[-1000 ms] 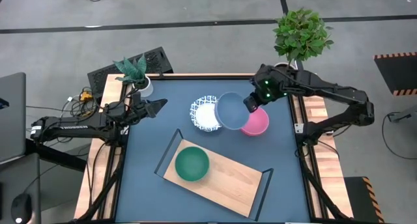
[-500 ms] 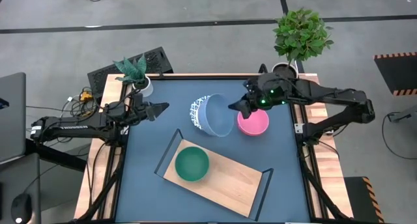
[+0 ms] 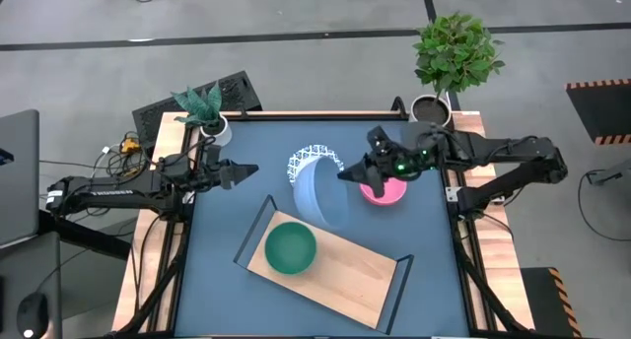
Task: Place and stack bowls onto a shelf
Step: Stack the blue bowl on top of the green bowl on the shelf
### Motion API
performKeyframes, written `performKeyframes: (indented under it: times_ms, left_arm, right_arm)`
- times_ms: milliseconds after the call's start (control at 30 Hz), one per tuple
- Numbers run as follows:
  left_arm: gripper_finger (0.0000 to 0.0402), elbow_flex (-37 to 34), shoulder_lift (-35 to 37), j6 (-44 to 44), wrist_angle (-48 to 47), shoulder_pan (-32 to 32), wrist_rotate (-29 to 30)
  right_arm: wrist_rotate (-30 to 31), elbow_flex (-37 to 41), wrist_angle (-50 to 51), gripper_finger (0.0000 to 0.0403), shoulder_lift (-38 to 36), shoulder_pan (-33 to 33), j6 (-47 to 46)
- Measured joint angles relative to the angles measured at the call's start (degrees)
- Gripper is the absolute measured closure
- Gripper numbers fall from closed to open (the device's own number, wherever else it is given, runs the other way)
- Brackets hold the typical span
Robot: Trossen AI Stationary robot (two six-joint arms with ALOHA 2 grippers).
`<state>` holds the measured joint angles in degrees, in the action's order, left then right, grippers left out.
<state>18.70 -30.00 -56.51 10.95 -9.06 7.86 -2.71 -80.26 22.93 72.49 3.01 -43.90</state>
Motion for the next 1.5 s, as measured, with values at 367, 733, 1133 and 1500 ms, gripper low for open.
performKeyframes:
  times_ms: [367,733,1133,1500]
  left_arm:
    - [0.0255,0.0,0.0,-0.3,-0.9,0.0,0.1]
    - [0.0255,0.0,0.0,0.2,-1.4,0.0,-2.0]
    - [0.0255,0.0,0.0,-0.1,-3.2,0.0,-5.1]
    - [0.0255,0.0,0.0,0.1,-5.6,0.0,-5.6]
  right_arm:
    - [1.2,-20.0,16.0,0.0381,14.4,5.3,5.5]
    - [1.6,-37.2,35.5,0.0381,27.2,6.1,6.2]
    - [0.4,-37.3,41.3,0.0381,35.9,8.9,3.2]
    - [-1.6,-37.4,37.7,0.0381,42.9,7.9,2.8]
